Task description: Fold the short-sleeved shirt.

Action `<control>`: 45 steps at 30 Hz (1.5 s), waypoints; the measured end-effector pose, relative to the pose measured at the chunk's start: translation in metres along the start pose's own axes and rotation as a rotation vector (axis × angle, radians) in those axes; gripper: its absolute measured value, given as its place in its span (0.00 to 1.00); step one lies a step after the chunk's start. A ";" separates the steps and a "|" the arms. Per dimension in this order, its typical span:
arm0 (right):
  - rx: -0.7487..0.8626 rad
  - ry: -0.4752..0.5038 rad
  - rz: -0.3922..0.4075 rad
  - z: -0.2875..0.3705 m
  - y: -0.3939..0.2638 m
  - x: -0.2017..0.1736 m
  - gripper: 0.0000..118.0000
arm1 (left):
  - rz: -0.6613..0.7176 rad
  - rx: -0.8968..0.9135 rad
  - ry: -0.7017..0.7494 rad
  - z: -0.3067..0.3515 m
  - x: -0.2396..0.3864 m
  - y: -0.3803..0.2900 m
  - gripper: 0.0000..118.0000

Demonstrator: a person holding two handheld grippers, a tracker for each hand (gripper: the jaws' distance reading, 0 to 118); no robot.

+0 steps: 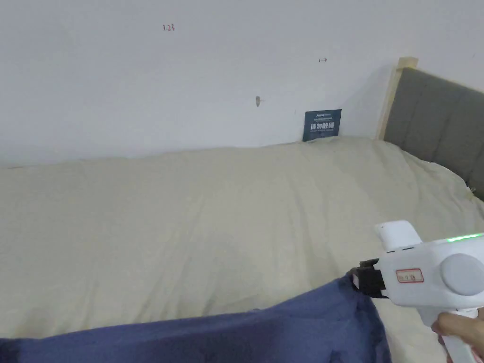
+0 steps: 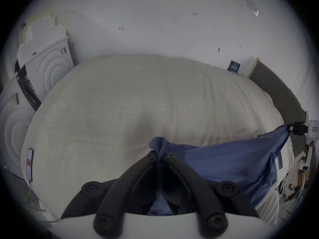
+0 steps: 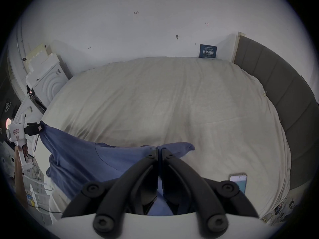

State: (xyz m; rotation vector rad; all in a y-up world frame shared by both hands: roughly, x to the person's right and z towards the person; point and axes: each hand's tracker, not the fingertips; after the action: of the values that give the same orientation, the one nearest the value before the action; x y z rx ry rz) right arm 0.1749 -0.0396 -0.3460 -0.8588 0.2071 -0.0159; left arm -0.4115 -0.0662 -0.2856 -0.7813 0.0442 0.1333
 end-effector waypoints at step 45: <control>0.142 0.144 -0.006 0.072 -0.177 -0.128 0.07 | -0.005 0.016 -0.090 0.105 0.041 -0.168 0.00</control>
State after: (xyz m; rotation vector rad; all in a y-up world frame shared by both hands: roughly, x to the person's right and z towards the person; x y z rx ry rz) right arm 0.0757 -0.0896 -0.1447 -0.7168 0.3351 -0.0971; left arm -0.3492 -0.1053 -0.0973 -0.7585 -0.0418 0.1625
